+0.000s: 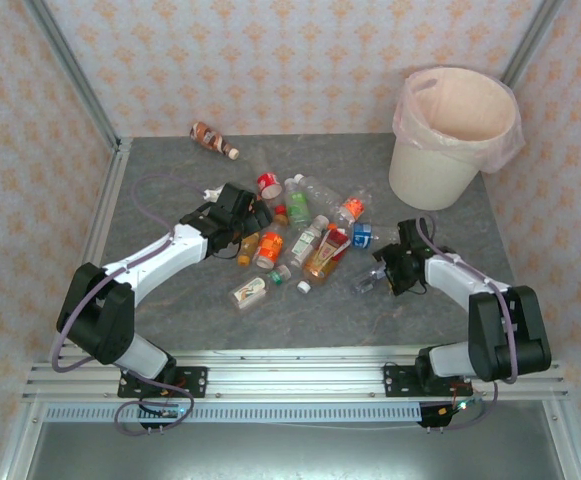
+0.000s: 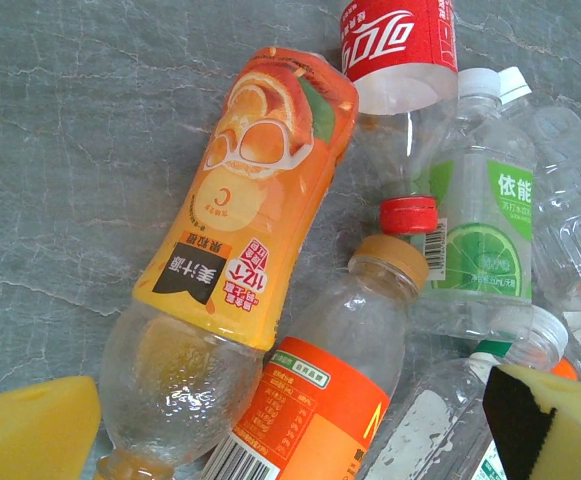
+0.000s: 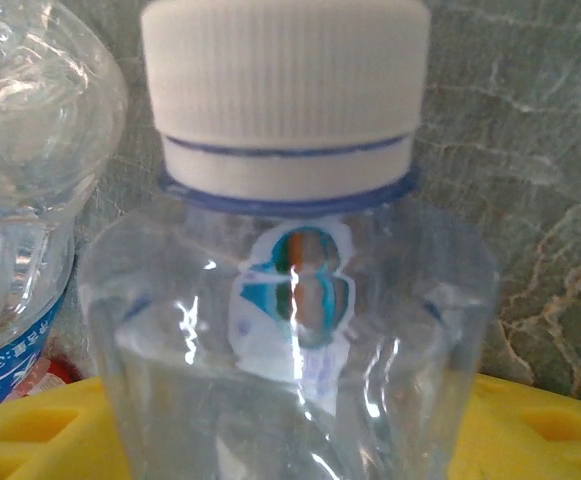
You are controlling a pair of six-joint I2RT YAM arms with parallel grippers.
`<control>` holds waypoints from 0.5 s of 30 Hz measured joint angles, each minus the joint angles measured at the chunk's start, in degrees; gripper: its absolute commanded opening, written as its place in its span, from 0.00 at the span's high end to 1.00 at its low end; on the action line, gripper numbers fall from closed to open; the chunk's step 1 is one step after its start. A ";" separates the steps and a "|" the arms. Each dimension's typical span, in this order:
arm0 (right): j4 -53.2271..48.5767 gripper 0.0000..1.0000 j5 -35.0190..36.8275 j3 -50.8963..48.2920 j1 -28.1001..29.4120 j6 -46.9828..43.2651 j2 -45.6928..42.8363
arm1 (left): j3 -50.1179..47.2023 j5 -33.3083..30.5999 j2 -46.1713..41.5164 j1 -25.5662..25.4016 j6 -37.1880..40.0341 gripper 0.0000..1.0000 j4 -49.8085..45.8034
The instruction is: Put the plastic bottles in the bin
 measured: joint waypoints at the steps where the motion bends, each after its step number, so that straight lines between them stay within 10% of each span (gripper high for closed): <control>1: 0.22 0.31 0.13 -0.35 0.00 -0.02 -0.28 | 0.00 0.00 0.00 0.00 0.00 0.00 0.00; 15: 2.10 0.49 0.50 -3.69 0.02 -4.26 -3.63 | 0.00 0.00 0.00 0.00 -0.26 0.00 0.02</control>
